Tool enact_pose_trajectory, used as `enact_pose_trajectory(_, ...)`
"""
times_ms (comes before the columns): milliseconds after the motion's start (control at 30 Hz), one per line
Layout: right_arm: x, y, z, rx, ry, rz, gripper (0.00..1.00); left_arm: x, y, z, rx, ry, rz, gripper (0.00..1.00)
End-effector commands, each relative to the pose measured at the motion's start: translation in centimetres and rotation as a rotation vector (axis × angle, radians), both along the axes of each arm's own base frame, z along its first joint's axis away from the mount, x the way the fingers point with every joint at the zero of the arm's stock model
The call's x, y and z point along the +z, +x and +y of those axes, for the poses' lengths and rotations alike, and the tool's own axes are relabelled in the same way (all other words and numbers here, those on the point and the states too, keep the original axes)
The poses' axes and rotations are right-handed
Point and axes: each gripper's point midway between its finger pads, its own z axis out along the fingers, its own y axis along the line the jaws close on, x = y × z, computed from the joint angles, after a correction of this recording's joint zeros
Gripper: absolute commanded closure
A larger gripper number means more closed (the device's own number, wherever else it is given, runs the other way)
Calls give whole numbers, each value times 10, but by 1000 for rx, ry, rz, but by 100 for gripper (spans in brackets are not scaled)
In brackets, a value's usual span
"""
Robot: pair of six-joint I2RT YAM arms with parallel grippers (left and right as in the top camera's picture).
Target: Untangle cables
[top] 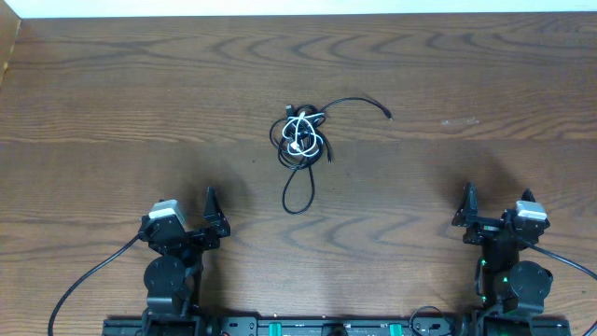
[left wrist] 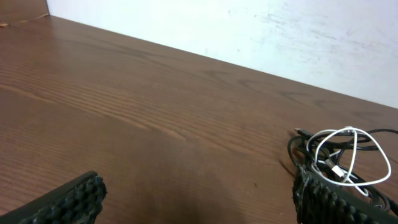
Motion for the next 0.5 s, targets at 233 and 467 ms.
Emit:
enact_pose_trajectory(233,0,0,1,3,-12,2,1,-14,-1,-2,-12,10,41,3)
enact_pose_trajectory(467,-1,0,1,3,-12,2,1,-14,-1,-2,-12,10,40,2)
